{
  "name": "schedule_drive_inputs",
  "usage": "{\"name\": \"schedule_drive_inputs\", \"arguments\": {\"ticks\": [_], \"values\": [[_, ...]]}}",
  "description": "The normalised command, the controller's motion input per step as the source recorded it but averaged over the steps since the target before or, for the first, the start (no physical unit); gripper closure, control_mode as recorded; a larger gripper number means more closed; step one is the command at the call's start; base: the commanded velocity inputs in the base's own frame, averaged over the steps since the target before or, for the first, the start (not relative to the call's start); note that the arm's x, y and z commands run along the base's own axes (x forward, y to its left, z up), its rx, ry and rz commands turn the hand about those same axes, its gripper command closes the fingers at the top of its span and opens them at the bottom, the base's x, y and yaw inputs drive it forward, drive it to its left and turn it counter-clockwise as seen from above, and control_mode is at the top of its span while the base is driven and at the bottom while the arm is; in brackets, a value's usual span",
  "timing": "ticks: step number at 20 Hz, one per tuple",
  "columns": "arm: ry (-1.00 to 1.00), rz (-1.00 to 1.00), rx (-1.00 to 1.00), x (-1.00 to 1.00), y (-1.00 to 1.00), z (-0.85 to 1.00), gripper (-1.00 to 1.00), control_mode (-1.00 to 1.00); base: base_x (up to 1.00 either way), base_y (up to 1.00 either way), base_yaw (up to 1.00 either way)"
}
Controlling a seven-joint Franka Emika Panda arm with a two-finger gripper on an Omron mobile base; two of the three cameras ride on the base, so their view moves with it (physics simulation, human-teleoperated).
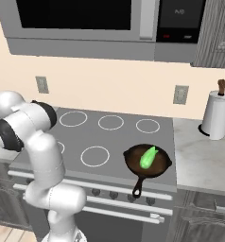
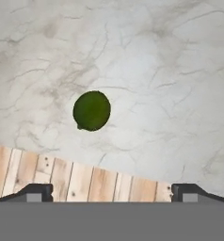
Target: Put the corn and lime in the pan. Then turn on the front right burner and set the heat to medium.
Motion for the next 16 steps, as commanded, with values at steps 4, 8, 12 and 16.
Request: {"name": "schedule_drive_inputs", "arguments": {"ticks": [4,8,12,16], "values": [[0.10,-0.13,0.00,0.05,0.23,-0.19,-1.00,-1.00,0.00,0.00,0.00],[0.09,-0.03,0.00,0.10,0.19,-0.29,-1.00,-1.00,0.00,0.00,0.00],[0.01,0.00,0.00,0.10,0.12,-0.15,-1.00,-1.00,0.00,0.00,0.00],[0.00,0.00,0.00,0.14,0.09,-0.21,-1.00,-1.00,0.00,0.00,0.00]]}}
